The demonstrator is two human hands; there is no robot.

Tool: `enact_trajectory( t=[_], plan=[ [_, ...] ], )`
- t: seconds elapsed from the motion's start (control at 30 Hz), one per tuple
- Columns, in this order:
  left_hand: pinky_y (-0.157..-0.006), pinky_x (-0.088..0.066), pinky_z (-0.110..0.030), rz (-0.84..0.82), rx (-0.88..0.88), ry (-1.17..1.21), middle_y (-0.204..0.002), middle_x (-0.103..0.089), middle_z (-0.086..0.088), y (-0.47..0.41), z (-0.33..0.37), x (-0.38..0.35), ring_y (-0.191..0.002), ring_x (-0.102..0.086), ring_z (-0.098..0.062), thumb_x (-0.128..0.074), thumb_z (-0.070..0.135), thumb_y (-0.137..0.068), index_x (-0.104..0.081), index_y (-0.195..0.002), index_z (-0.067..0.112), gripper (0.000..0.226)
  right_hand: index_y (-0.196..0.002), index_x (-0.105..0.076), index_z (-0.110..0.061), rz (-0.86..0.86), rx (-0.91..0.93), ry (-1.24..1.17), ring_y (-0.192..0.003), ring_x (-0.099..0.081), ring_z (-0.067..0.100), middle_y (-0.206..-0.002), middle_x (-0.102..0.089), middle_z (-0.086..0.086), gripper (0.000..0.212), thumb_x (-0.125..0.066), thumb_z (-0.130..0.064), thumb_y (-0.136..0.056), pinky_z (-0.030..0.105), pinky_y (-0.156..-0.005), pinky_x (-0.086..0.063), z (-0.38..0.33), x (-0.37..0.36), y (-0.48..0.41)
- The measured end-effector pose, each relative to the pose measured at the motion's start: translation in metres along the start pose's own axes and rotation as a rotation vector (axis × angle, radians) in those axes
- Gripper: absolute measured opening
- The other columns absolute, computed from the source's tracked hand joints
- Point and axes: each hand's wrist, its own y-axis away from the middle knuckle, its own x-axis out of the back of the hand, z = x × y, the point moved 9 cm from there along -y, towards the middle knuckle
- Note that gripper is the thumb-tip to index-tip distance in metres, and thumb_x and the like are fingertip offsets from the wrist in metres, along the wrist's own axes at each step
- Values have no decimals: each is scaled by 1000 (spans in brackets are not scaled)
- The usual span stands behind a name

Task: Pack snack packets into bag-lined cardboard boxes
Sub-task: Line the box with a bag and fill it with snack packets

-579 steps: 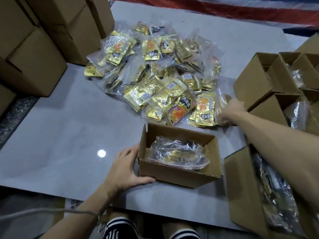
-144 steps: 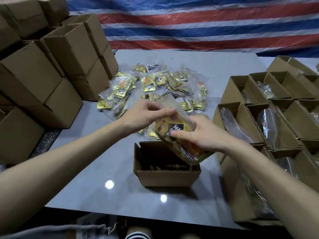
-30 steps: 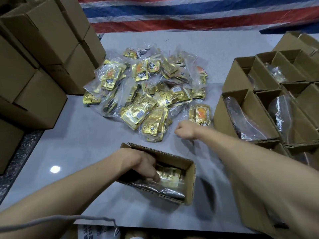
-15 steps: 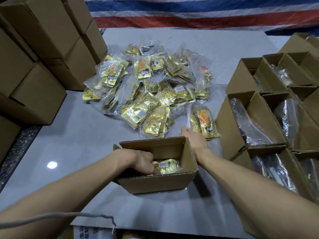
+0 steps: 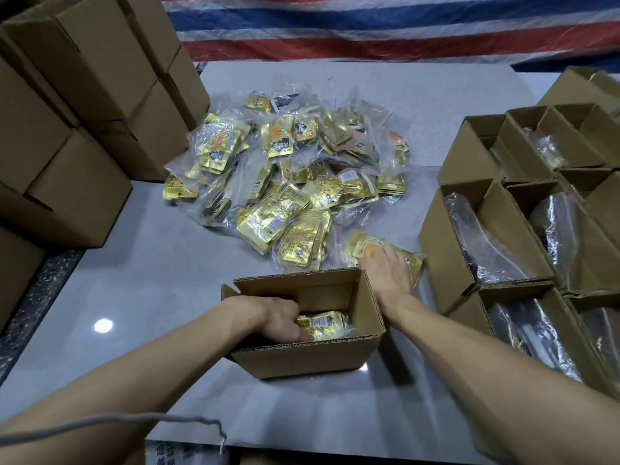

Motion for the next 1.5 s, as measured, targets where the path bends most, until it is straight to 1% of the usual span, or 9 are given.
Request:
enact_trajectory(
  t=[0.33, 0.5, 0.6, 0.67, 0.77, 0.93, 1.07, 1.33, 1.5],
  plan=[
    [-93, -41, -37, -40, -11, -14, -134, -55, -6, 1, 1, -2, -108, -51, -24, -48, 59, -97, -50, -128, 18, 51, -119, -47, -16, -48, 29, -117, -114, -49, 29, -117, -52, 9, 29, -57, -14, -93, 41, -95, -42, -12, -5, -22],
    [-89, -32, -32, -43, -14, -21, -147, -47, -6, 3, 6, 0, -131, -46, -29, -48, 58, -98, -39, -144, 19, 61, -122, -40, -10, 52, 3, -262, -88, -51, 23, -108, -57, 8, 68, -69, -58, -84, 33, -72, -39, -23, 15, -43],
    [-89, -33, -33, -28, -21, -35, -147, -47, -5, 6, 11, 1, -131, -47, -28, -49, 60, -96, -40, -144, 21, 62, -125, -47, -13, 8, -41, -381, -102, -57, 29, -115, -57, 9, 57, -68, -51, -89, 38, -80, -47, -26, 10, -51],
    [-89, -35, -33, -27, -29, -41, -144, -50, -4, 7, 14, 1, -127, -49, -27, -52, 60, -95, -44, -140, 22, 60, -95, -60, -18, -3, -79, -493, -98, -61, 29, -99, -59, 5, 26, -66, -44, -93, 36, -79, -48, -25, 9, -53],
    [-84, -38, -33, -13, -41, -28, -131, -59, -3, 10, 18, 2, -109, -54, -24, -55, 59, -93, -55, -128, 19, 53, -62, -51, -21, 67, -195, -735, -74, -57, 24, -68, -56, -3, 38, -65, -32, -95, 29, -60, -39, -13, 13, -51],
    [-99, -47, -37, 26, -111, 44, -111, -70, 0, 20, 24, 5, -104, -62, -21, -53, 53, -97, -62, -119, 21, 39, -74, -67, -11, 164, -362, -956, -80, -65, 25, -79, -70, 5, 25, -68, -31, -89, 35, -72, -52, 13, 32, -39],
    [-98, -49, -40, 86, -182, 118, -105, -70, 0, 35, 33, 16, -101, -64, -20, -54, 52, -98, -65, -109, 24, 32, -68, -55, -19, 233, -364, -1012, -77, -60, 21, -76, -62, -2, 27, -67, -31, -89, 33, -67, -46, 22, 53, -32],
    [-59, -45, -14, 190, -246, 189, -106, -74, 0, 69, 43, 37, -77, -60, -10, -56, 40, -101, -65, -113, 15, 28, -74, -48, -14, 441, -222, -1117, -62, -43, 14, -67, -48, -1, 30, -65, -27, -94, 32, -60, -36, 23, 122, -7],
    [-66, -43, -17, 216, -235, 165, -92, -70, 5, 91, 41, 43, -72, -58, -4, -56, 38, -102, -67, -106, 15, 26, -68, -53, -4, 551, -90, -1173, -65, -64, 24, -62, -64, 7, 39, -76, -28, -88, 36, -65, -52, 17, 171, 18]
  ],
)
